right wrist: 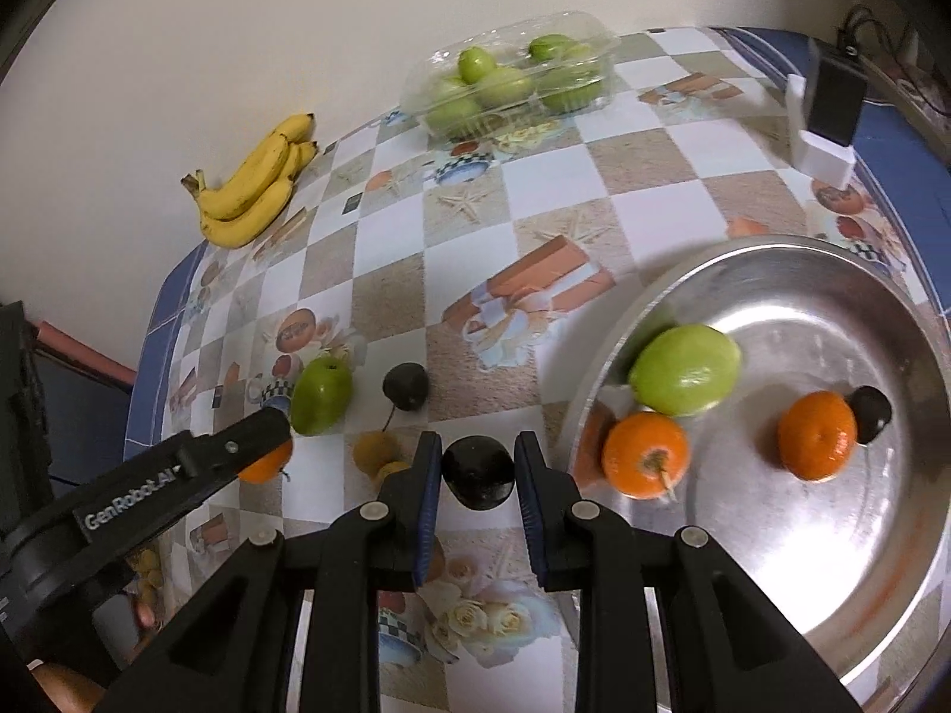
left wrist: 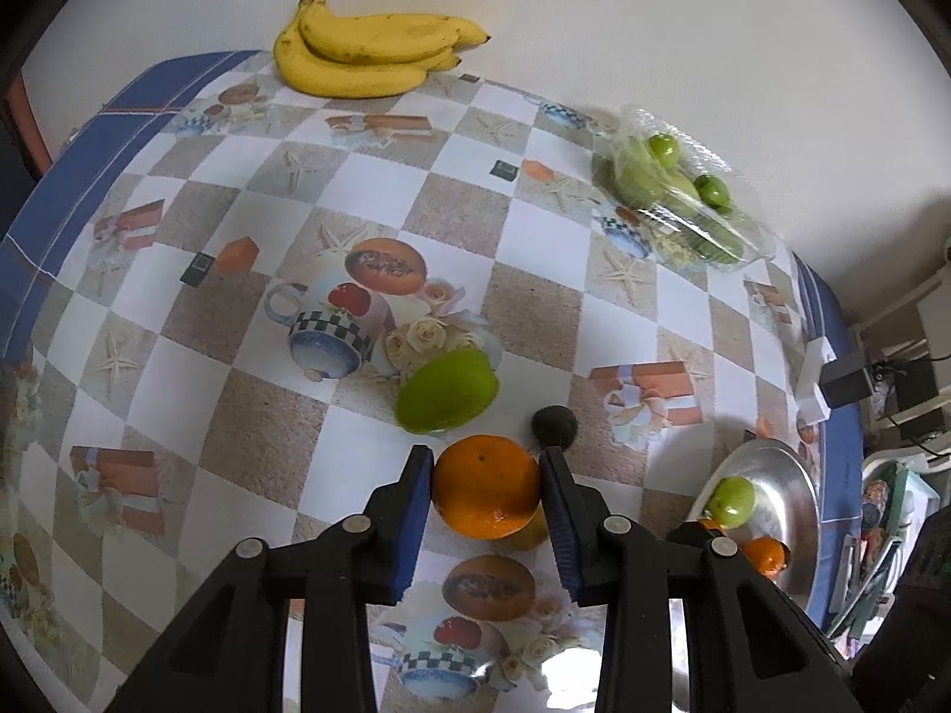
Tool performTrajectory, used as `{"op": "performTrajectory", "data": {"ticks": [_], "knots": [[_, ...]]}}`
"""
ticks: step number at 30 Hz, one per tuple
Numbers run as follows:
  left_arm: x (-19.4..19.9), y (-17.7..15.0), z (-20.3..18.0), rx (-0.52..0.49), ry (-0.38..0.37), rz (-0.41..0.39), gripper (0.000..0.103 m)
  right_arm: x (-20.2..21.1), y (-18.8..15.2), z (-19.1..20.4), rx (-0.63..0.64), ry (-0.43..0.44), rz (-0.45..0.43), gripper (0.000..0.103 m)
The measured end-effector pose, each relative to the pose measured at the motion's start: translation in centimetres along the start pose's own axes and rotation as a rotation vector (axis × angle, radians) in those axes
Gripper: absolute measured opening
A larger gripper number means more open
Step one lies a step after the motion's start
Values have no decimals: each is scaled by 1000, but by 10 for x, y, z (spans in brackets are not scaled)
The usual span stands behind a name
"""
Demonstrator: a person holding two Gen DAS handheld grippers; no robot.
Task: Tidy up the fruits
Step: 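Carry the held orange and dark plum over the steel bowl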
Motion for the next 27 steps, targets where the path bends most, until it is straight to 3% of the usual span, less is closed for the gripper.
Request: {"op": "performTrajectory", "data": {"ticks": [10,27], "knots": [[11,-18,-34,-65,-29,1,39,21,-2,-31,-57,-45,-18,26],[10,-78,-125,-280,-78,60,39,64,-19,-110,-206,-120,-76,26]]}}
Point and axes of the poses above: each gripper's, at about its wrist camera, not at the fingertips, and x roughly against the way its jaws point, z to its left, y to its top, the point moved 10 cm from there along -x, roughly the way its jaws point, and after that the axes turned 3 degrees about -y, right-handed, at the moved point
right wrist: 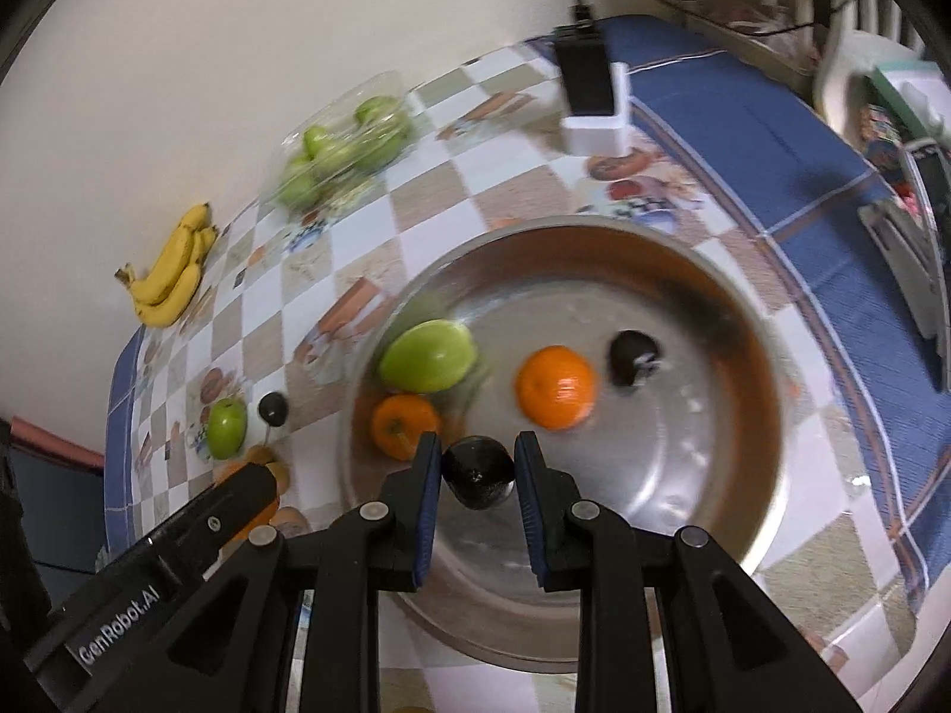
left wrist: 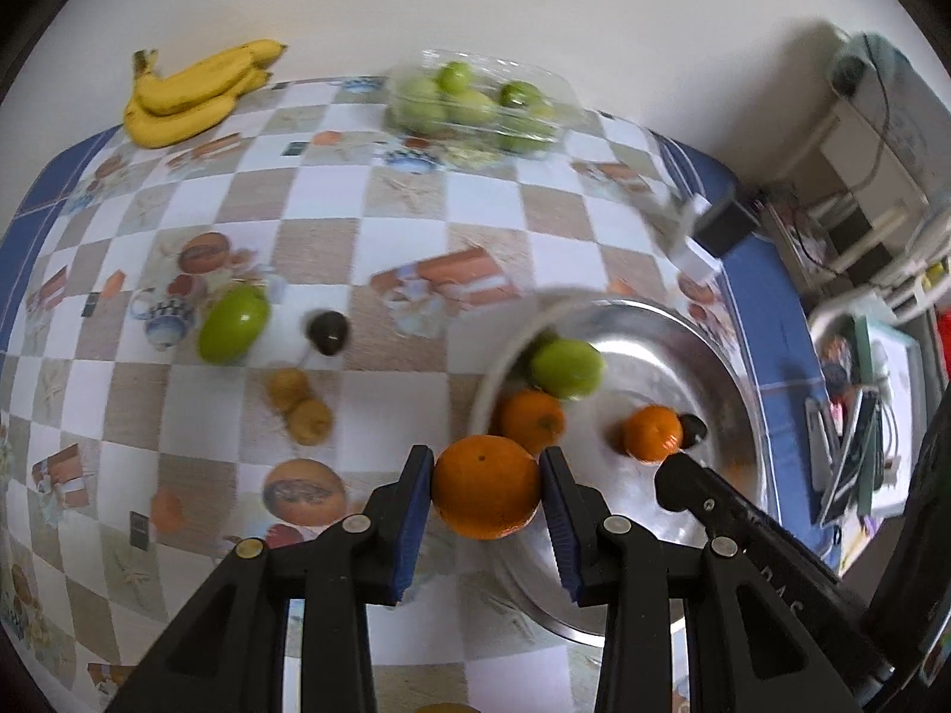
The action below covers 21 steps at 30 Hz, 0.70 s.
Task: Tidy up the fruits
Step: 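Carry the held orange and dark plum over the steel bowl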
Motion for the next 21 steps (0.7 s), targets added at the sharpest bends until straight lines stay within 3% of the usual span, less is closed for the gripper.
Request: {"op": "performTrajectory", "data": {"ticks": [10,21], "knots": [[-11,-11,-31,-77,-1,24,39,14,6,-32,-46,-30,-34,26],[-41,-30,-45,-142,20,97,39,-16,-11,-55,-114,-50,68,26]]}}
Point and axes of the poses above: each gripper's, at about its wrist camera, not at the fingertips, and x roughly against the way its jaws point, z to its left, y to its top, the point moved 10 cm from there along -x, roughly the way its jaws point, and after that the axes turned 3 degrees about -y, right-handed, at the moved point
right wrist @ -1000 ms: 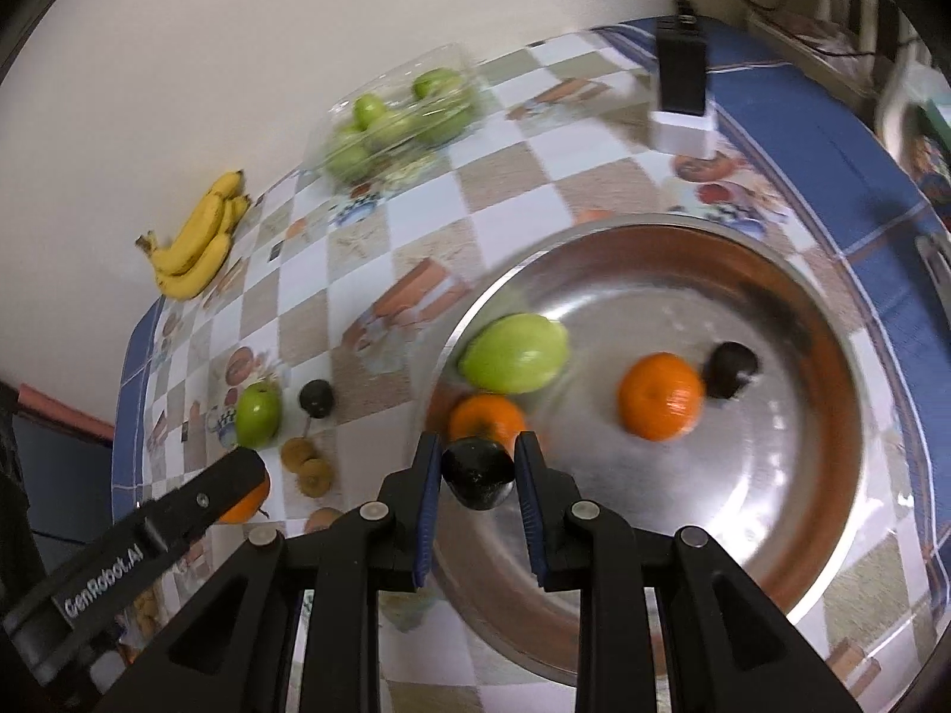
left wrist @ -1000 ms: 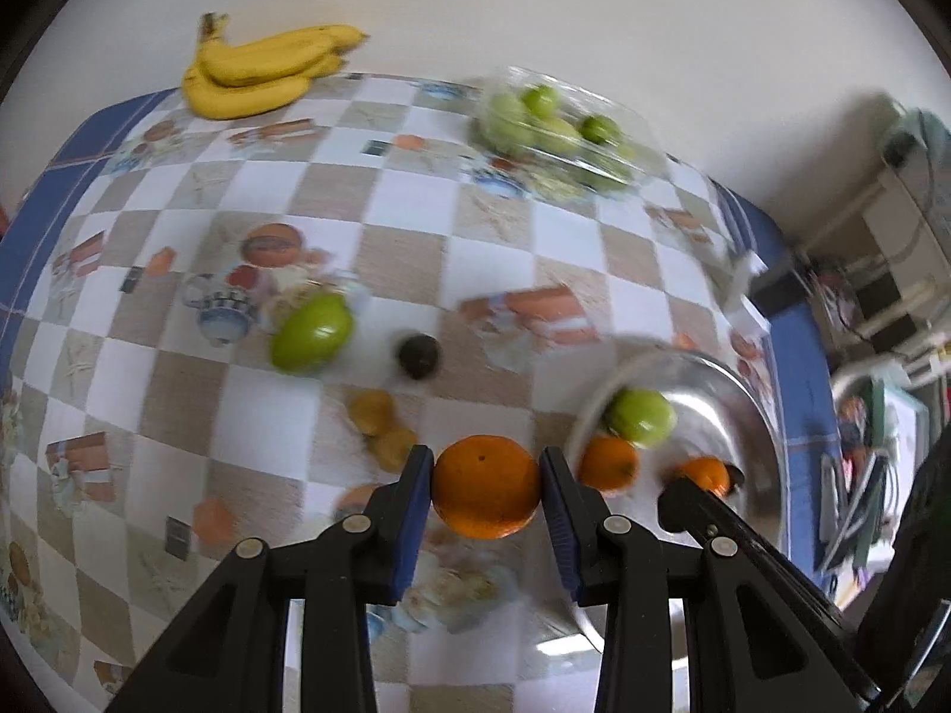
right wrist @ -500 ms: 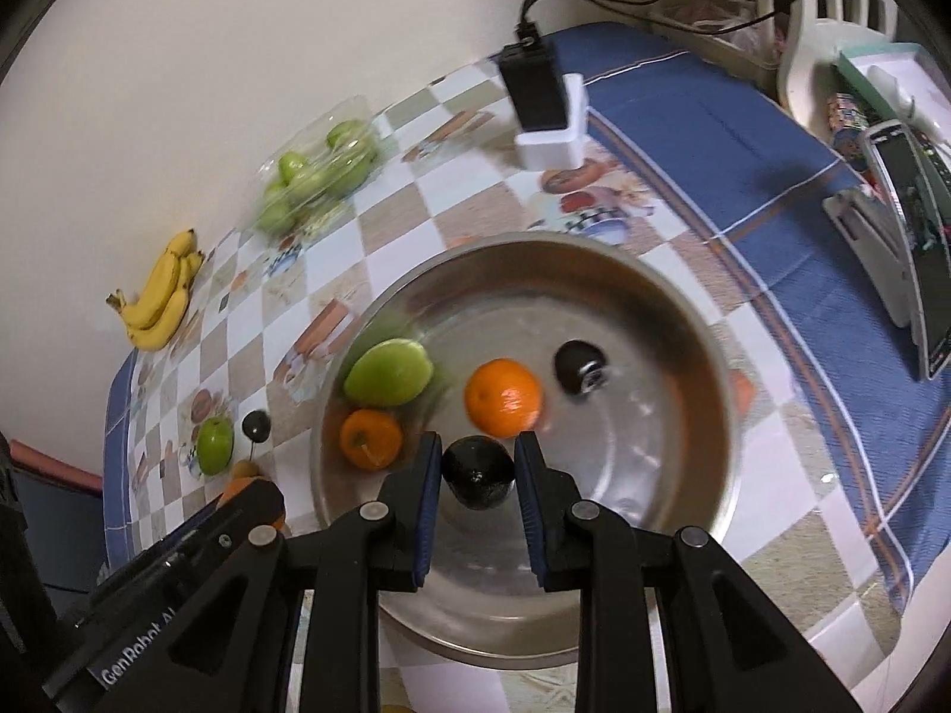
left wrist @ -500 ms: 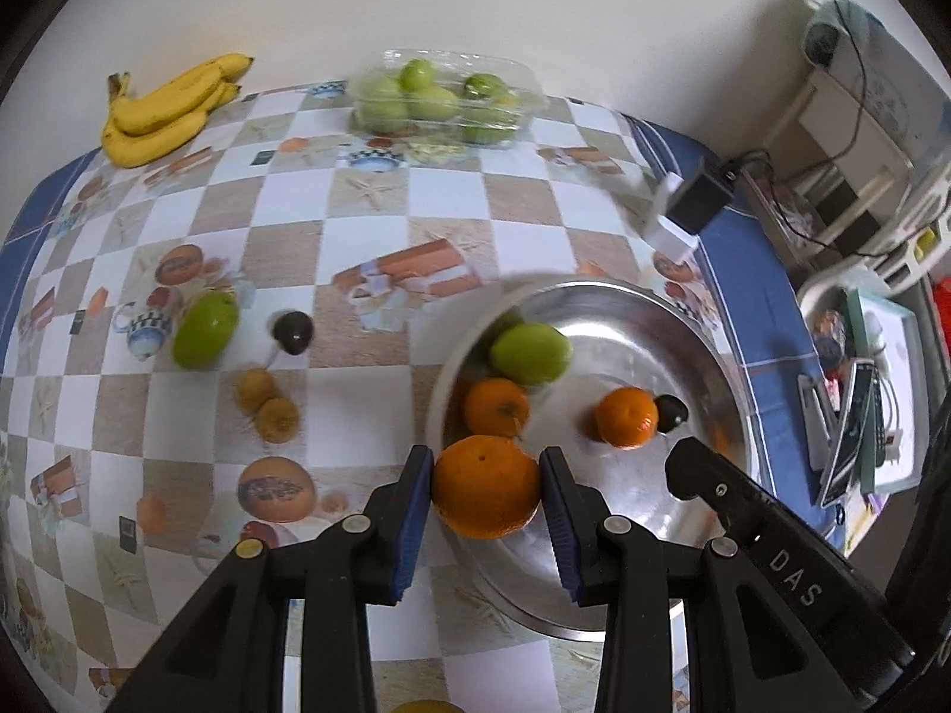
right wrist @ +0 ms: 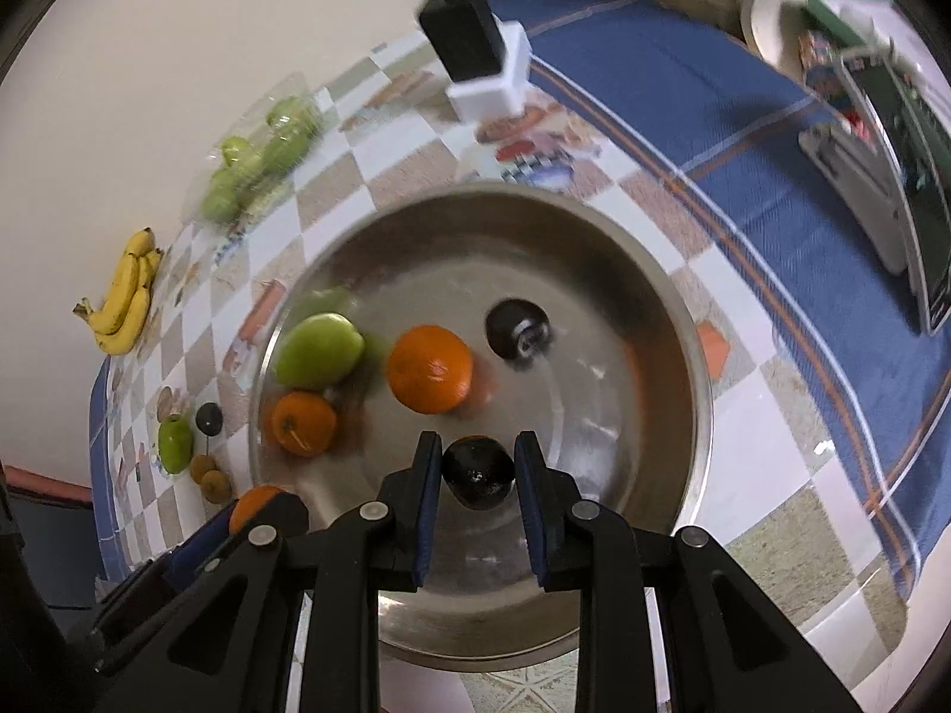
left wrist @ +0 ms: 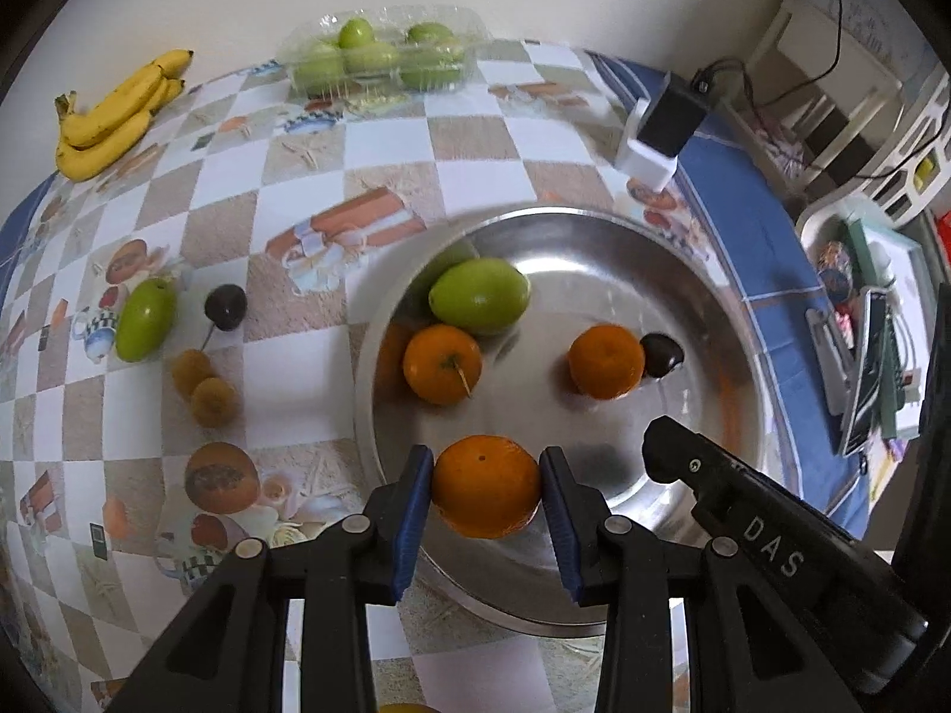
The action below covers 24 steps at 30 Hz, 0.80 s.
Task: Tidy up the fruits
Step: 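Carry the held orange and dark plum over the steel bowl, then open the left tool to drop the orange while the right tool releases the plum into the bowl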
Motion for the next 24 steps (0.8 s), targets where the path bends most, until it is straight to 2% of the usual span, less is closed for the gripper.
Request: {"op": "performTrajectory", "data": {"ticks": [12,24], "knots": [[-13,-5,-2,-15,18,38,41,-9,-2,-9,-19,-23,24,26],[-1,2,5,-1,33,4,45,1,3,-7,0,-36,-8,34]]}}
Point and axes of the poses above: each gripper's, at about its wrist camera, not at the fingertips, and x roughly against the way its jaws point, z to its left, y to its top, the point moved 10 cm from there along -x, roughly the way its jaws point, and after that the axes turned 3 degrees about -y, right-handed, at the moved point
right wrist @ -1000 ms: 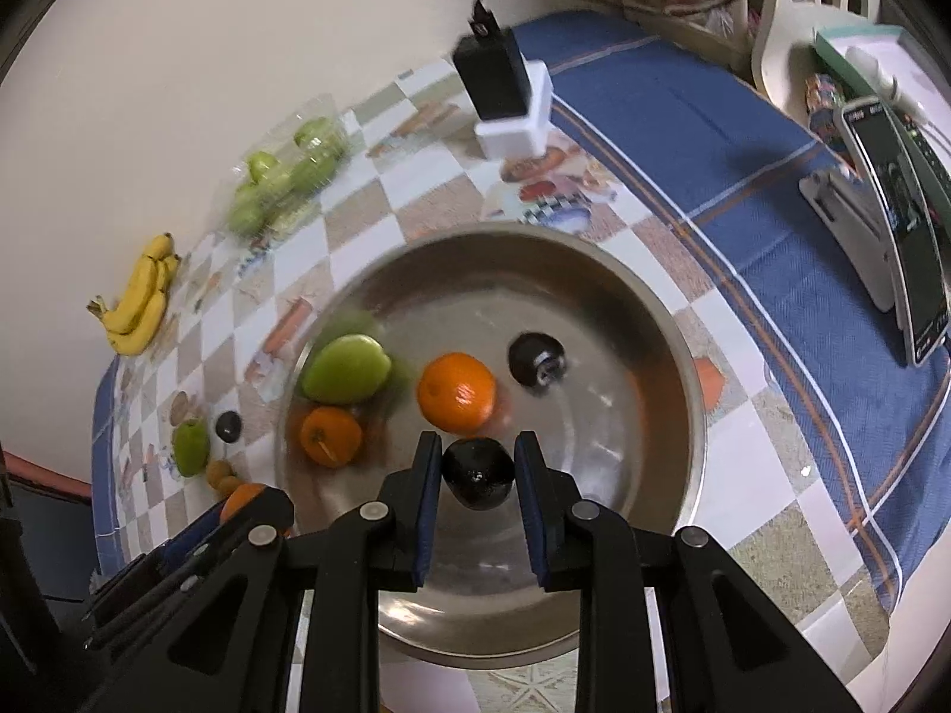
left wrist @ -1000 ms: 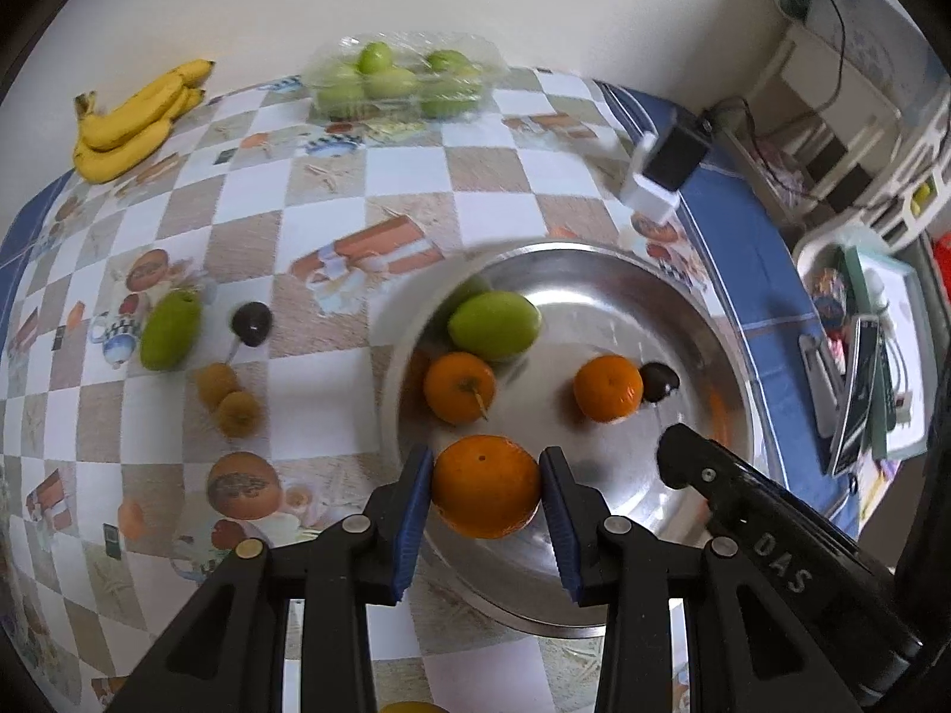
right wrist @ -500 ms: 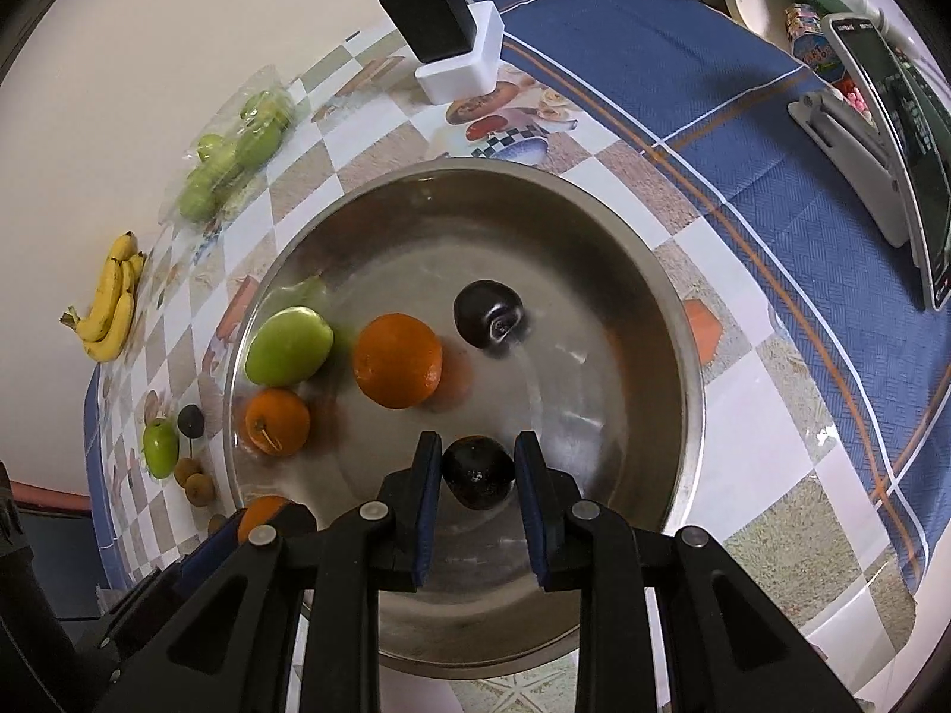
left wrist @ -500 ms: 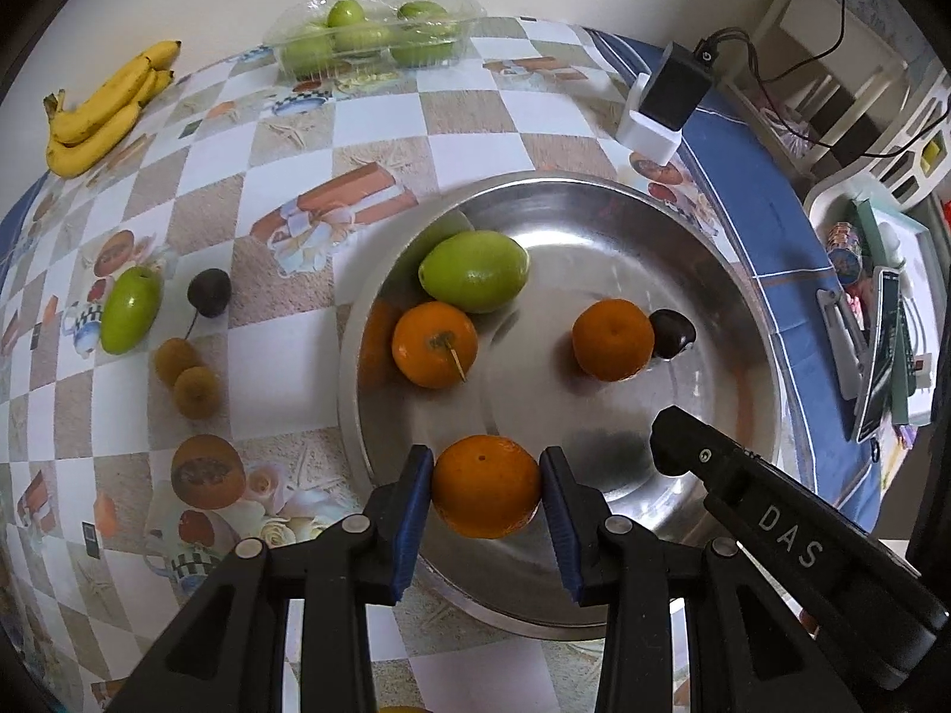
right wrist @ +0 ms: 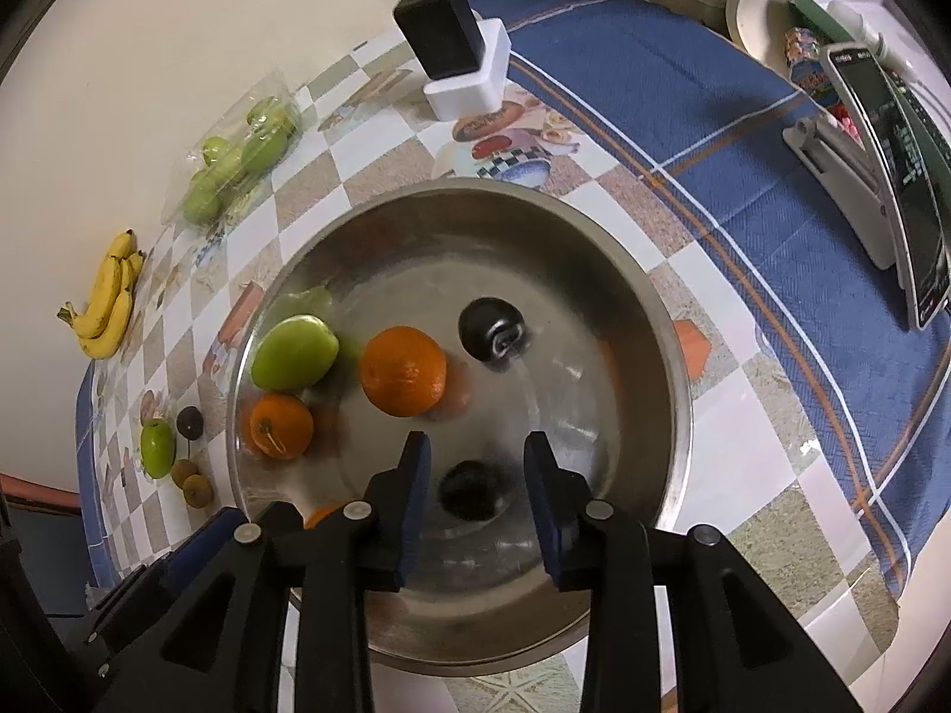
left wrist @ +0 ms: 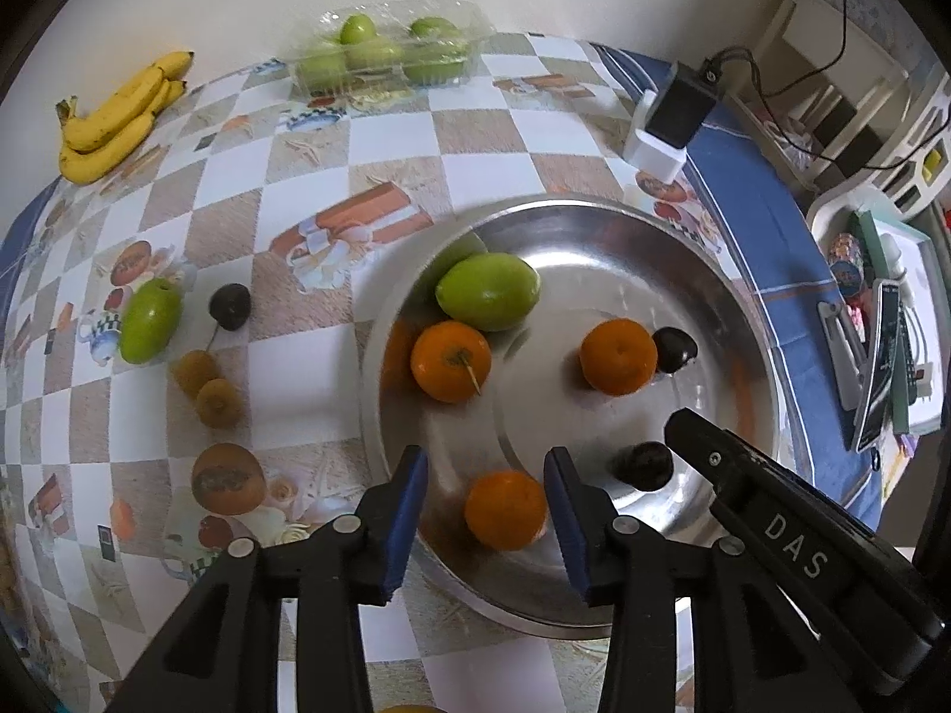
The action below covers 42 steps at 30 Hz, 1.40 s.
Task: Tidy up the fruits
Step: 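Open the left tool to drop the orange while the right tool releases the plum into the bowl, then move both open tools back toward the fruit pile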
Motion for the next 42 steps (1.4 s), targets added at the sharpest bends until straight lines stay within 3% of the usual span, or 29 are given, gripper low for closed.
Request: {"op": "performTrajectory", "data": {"ticks": [8,12,15,21,33,36,42], "knots": [[6,5,34,96,59,-17,51,2,0,6,29,-4,-9,34],[8,7,57,165,99,-23,61,-1,-2,10,49,-27,3,60],[9,5,74,212,127,-23,71,-4,-3,12,77,-50,8,61],[11,1,102,288,204,-27,95,-7,-5,16,116,-79,9,76],[17,3,118,300,270,-56,103,-10,-6,19,145,-97,-5,88],[17,3,121,296,278,-61,103,-9,-5,20,145,-93,-21,103],[19,4,126,278,287,-70,103,-10,-4,24,160,-86,-29,103]]}}
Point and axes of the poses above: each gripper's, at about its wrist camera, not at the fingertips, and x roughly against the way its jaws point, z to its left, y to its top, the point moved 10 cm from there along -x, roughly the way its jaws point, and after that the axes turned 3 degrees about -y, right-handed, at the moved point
